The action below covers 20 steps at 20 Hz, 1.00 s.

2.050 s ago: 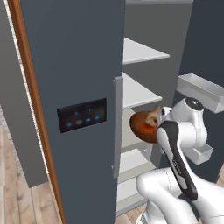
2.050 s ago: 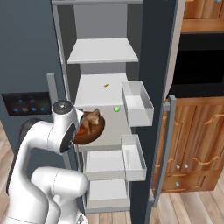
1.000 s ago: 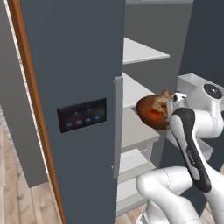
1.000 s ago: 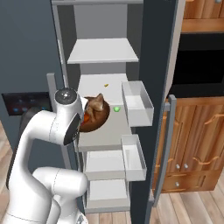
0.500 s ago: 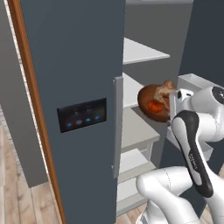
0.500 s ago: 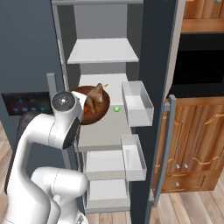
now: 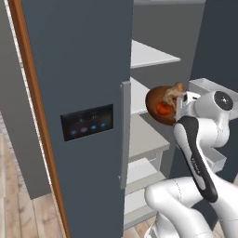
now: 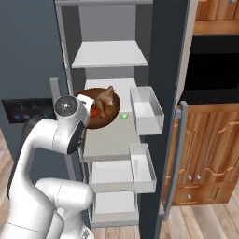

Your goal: Pick the chicken drumstick and tomato from their plates and place them in the bowl. Then put the bowl in the fridge.

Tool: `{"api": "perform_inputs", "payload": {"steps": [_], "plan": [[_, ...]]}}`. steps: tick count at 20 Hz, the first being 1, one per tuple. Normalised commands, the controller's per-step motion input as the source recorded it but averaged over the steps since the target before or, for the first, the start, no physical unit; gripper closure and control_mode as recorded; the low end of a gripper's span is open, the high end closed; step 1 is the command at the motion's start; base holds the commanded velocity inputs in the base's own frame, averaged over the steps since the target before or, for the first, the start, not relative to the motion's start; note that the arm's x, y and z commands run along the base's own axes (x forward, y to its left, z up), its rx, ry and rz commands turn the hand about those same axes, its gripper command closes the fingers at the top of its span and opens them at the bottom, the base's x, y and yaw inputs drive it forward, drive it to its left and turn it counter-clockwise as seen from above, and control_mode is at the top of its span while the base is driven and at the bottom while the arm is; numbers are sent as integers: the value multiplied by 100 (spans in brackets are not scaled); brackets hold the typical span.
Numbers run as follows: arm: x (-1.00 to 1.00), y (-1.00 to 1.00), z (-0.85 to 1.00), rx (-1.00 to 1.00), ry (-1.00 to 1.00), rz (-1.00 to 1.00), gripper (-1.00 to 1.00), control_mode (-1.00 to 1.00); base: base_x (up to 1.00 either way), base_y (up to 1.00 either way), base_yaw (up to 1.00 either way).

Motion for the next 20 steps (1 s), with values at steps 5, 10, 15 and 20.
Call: {"api": "perform_inputs", "payload": {"steps": [5, 10, 15, 20], "plan": [[35, 4, 4, 5, 0, 2, 100, -100, 0, 0, 0], [30, 0, 1, 0, 0, 8, 100, -100, 0, 0, 0], [24, 6, 6, -2, 3, 7, 100, -100, 0, 0, 0], [20, 4, 0, -5, 4, 1, 100, -100, 0, 0, 0]]}}
